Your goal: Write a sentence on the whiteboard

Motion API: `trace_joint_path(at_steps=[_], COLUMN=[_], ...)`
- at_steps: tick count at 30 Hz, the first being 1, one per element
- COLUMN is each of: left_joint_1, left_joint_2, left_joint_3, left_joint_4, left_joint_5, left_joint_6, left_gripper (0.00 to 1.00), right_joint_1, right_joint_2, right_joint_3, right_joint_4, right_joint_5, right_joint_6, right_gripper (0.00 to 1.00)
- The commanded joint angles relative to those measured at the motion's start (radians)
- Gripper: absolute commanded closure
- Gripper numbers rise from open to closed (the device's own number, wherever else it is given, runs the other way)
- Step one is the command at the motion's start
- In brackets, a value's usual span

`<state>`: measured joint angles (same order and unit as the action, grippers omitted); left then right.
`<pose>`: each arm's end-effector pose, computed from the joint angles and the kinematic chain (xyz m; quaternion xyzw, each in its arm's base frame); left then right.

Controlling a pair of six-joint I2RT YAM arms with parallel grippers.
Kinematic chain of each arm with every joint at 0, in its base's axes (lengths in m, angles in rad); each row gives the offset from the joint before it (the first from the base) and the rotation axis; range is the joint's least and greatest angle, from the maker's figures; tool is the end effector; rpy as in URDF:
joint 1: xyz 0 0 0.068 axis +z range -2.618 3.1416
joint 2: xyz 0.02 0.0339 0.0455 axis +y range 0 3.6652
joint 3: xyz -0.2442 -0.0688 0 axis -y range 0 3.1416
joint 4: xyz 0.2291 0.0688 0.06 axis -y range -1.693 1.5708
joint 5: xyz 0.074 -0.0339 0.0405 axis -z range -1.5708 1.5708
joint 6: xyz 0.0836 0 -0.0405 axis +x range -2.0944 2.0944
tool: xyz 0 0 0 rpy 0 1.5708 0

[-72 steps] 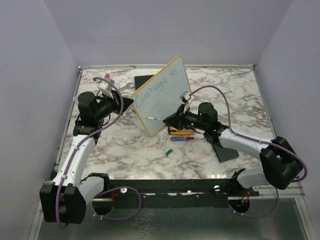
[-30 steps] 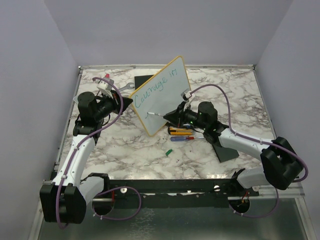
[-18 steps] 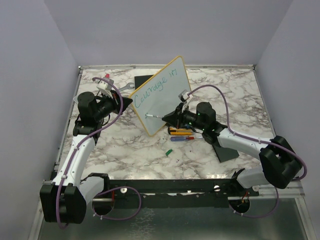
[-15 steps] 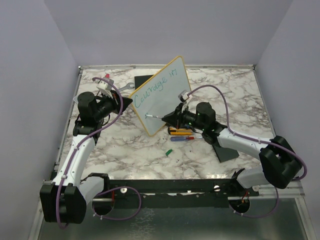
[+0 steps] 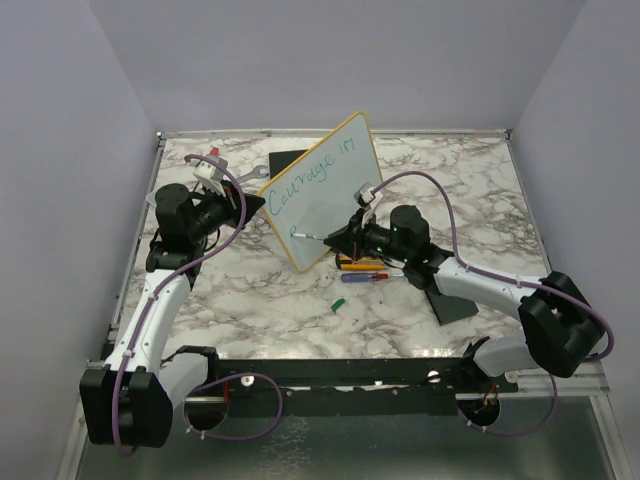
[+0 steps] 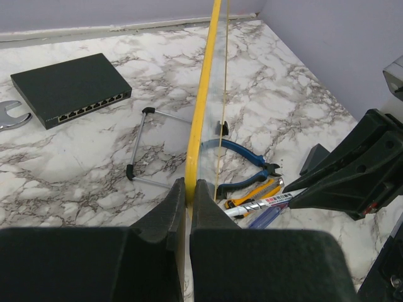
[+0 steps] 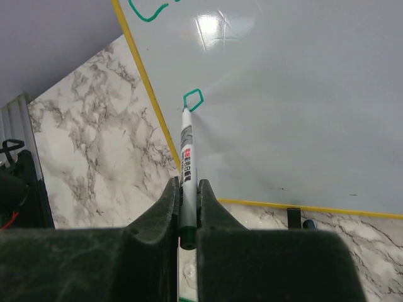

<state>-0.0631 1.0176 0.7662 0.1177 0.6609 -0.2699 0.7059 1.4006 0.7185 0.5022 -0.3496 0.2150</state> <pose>0.2635 -0.0681 0.3037 0.1390 0.7303 -0.3441 0.5736 0.2435 0.2452 0.2290 -0.2918 0.7063 0.4000 0.5059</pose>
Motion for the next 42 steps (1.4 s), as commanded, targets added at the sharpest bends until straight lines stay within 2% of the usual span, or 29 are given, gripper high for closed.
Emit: trace_joint_path(at_steps=[1,20,27,33,42], left_joint_1=[-0.004,-0.006,-0.006,-0.007,-0.006], left_joint_2=[-0.007,-0.007,-0.008,-0.01,-0.009], left_joint_3=[-0.002,-0.003,-0.004,-0.005,-0.006], left_joint_4=[0.026,0.027,0.027,0.026,0.027], left_joint_5=[0.011,0.009,0.009,0.007,0.005], left_joint_6=[0.006,0.007,0.008,0.007,0.008], left_gripper=[1.0,1.0,1.0,1.0,1.0], right_joint_1=[0.005,0.005,0.006,0.005,-0.001], right_joint_2=[0.009,-0.052,-0.103,-0.151,-0.136], right_joint_3=[-0.012,-0.051,-0.068,-0.073,-0.053], right_joint_4=[-0.066,-0.043,-0.017,-0.021,0.001], right_joint_5=[0.057,0.214,0.135,0.162,0.166], right_joint_6=[-0.037,-0.003,0.006,0.024,0.016], right_gripper=[0.99,0.99,0.99,1.0,0.99])
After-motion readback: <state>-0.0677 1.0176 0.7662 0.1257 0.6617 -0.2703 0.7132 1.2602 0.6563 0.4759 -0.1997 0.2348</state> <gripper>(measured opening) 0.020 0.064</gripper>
